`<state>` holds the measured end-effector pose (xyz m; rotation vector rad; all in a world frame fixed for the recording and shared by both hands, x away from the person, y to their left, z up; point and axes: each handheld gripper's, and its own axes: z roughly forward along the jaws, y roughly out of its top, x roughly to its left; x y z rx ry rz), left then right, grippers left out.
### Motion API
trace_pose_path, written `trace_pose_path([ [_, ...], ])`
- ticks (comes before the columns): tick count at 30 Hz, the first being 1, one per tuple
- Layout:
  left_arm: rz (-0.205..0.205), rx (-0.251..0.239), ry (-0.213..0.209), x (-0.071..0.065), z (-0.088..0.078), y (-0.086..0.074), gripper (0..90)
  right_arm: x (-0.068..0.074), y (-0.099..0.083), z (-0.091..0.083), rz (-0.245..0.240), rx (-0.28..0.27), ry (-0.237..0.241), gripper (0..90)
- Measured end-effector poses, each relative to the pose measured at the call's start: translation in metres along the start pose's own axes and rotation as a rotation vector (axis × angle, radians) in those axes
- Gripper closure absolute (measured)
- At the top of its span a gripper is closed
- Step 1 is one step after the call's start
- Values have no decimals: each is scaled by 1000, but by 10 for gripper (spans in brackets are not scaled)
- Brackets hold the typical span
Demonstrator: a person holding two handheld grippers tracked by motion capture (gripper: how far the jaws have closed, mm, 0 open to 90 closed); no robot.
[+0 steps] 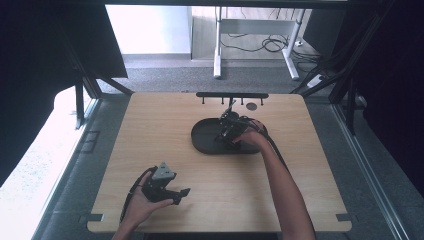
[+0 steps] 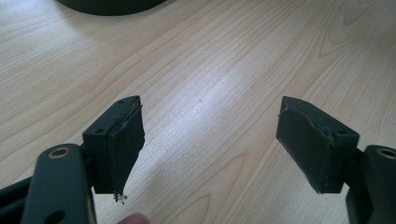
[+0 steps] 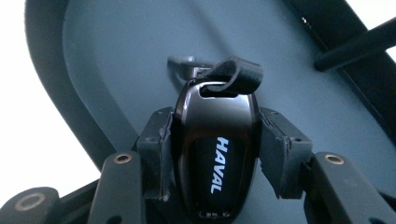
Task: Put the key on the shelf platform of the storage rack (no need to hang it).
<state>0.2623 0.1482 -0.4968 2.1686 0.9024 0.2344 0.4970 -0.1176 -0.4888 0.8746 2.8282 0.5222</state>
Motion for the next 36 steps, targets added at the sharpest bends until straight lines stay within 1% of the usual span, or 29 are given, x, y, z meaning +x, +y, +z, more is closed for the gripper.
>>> trace_pose_path([
  [1, -1, 1, 0, 0, 0, 0, 235, -1, -1, 2, 0, 7, -7, 495],
  [3, 5, 8, -2, 0, 1, 0, 235, -1, -2, 3, -7, 13, -7, 494],
  [4, 6, 9, -2, -1, 1, 0, 235, -1, -3, 5, 1, 20, -9, 494],
  [7, 6, 7, -3, -1, 1, 0, 235, -3, -6, 9, 1, 29, -14, 494],
  [12, 9, 12, -4, -1, 2, 0, 235, -3, -10, 14, 0, 39, -25, 490],
  [13, 10, 17, -4, -1, 2, 0, 235, -3, -10, 14, 0, 34, -27, 489],
  [15, 14, 14, -10, -3, 2, 1, 237, -2, -11, 14, 12, 31, -31, 484],
  [17, 15, 0, -16, -5, 1, 2, 236, -2, -11, 15, 15, 30, -37, 459],
  [18, 21, 1, -17, -6, 0, 2, 236, -1, -11, 15, 11, 31, -42, 427],
  [20, 23, 3, -15, -6, 0, 2, 237, 1, -11, 14, 8, 32, -68, 401],
  [21, 24, 7, -14, -5, 0, 2, 236, 2, -11, 13, 5, 27, -73, 390],
  [23, 15, 3, -11, -5, 0, 2, 236, 5, -10, 8, 1, 5, -92, 376],
  [26, 16, 4, -10, -4, 0, 2, 236, 10, -9, -3, 5, -33, -105, 361],
  [27, 17, 3, -10, -4, -1, 2, 236, 12, -9, -7, 4, -45, -106, 358],
  [29, 16, 4, -9, -5, 0, 2, 236, 19, -9, -21, -16, -78, -105, 350],
  [30, 14, 3, -8, -5, 0, 2, 236, 19, -9, -21, -16, -78, -105, 350],
  [32, 16, 8, -8, -5, 0, 2, 235, 25, -11, -30, -26, -98, -100, 346],
  [34, 16, 8, -7, -5, 0, 2, 235, 30, -14, -39, -36, -123, -108, 350],
  [36, 14, 4, -8, -5, 0, 2, 234, 33, -18, -46, -32, -148, -116, 358],
])
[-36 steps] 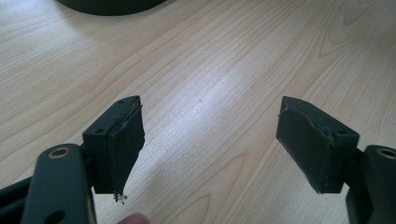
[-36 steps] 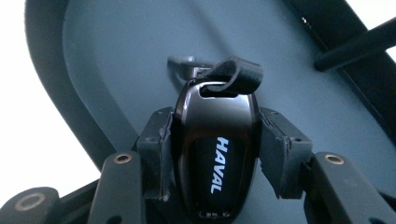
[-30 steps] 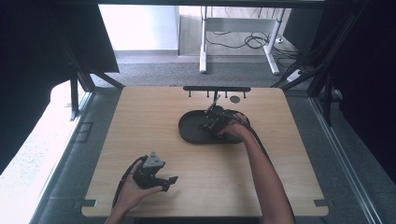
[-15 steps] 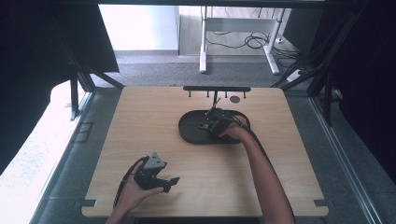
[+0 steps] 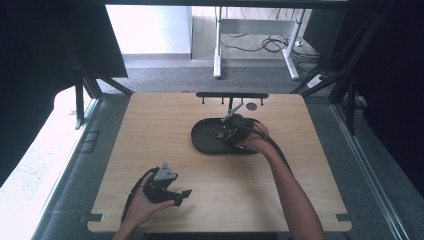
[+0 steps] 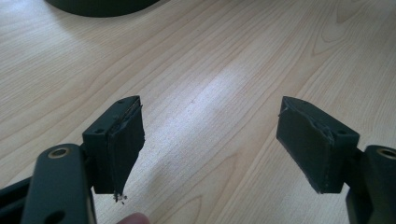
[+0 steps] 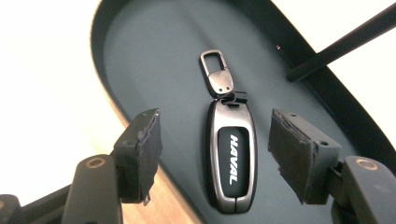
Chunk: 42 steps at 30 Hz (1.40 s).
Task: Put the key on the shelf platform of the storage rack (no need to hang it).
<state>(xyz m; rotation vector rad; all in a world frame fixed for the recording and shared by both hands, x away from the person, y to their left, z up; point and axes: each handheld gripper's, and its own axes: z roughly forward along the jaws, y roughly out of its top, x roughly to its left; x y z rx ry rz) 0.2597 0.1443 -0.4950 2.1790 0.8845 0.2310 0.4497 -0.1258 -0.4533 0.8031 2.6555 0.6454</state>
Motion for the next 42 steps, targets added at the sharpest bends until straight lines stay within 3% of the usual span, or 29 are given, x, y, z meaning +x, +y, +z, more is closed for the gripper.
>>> trace_pose_path([
  [8, 2, 6, 4, 0, 1, 0, 235, 12, -32, -30, 26, -71, 37, 374],
  [18, 8, 15, 1, -2, 3, 1, 235, 34, -84, -48, 38, -153, 72, 384],
  [27, 9, 18, 1, -2, 3, 0, 235, 52, -121, -46, 54, -194, 108, 392],
  [31, 13, 21, -1, -3, 4, 0, 235, 55, -135, -40, 57, -150, 109, 393],
  [37, 19, 24, -5, -5, 4, 1, 235, 55, -144, -33, 81, -134, 129, 395],
  [42, 17, 19, -4, -4, 3, 1, 235, 56, -144, -32, 74, -145, 130, 396],
])
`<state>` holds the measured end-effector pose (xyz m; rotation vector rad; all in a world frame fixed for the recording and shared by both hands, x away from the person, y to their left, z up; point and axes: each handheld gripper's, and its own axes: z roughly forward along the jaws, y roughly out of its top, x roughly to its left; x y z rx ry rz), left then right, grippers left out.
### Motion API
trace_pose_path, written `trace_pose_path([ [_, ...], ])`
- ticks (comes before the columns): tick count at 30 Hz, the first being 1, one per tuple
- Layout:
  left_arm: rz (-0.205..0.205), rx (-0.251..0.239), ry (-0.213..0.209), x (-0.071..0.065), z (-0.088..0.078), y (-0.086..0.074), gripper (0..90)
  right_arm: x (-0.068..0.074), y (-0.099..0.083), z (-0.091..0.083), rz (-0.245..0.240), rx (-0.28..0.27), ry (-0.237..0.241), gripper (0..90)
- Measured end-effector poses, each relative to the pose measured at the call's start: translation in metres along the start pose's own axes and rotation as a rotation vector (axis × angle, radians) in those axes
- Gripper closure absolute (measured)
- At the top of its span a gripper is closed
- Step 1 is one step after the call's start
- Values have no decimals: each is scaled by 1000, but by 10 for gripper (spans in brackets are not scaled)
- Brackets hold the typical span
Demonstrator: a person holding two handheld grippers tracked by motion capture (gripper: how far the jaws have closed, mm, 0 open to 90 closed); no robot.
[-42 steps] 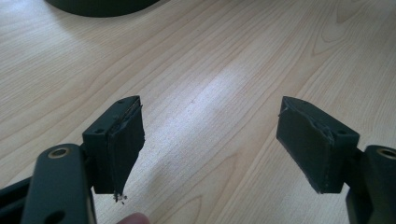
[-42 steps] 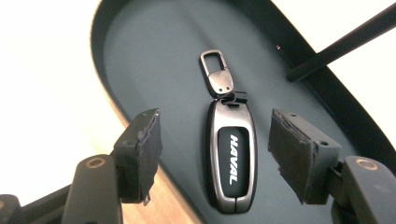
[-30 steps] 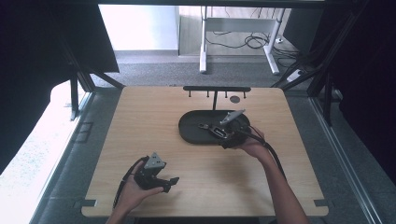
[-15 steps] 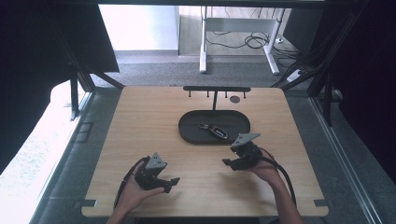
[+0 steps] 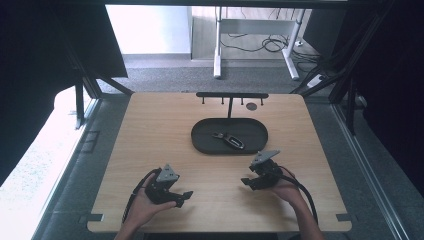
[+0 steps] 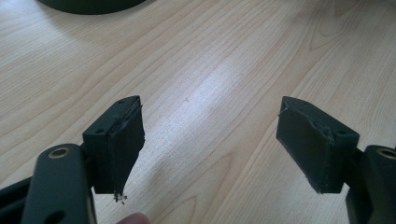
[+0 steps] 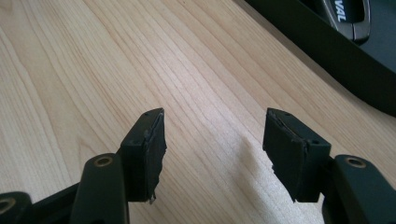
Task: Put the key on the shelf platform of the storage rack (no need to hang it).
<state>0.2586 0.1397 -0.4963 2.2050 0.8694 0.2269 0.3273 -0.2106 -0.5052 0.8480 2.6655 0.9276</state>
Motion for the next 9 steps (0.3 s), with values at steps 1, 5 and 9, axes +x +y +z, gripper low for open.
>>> trace_pose_path([
  [1, 0, 0, 1, 0, 0, 0, 235, 0, 0, 0, 1, -4, -1, 396],
  [5, 2, 2, 1, 0, 0, 0, 235, 0, -1, 0, 13, -8, -1, 393],
  [9, 7, 3, 0, -1, 0, 0, 235, -4, -5, 2, 40, -10, -19, 375],
])
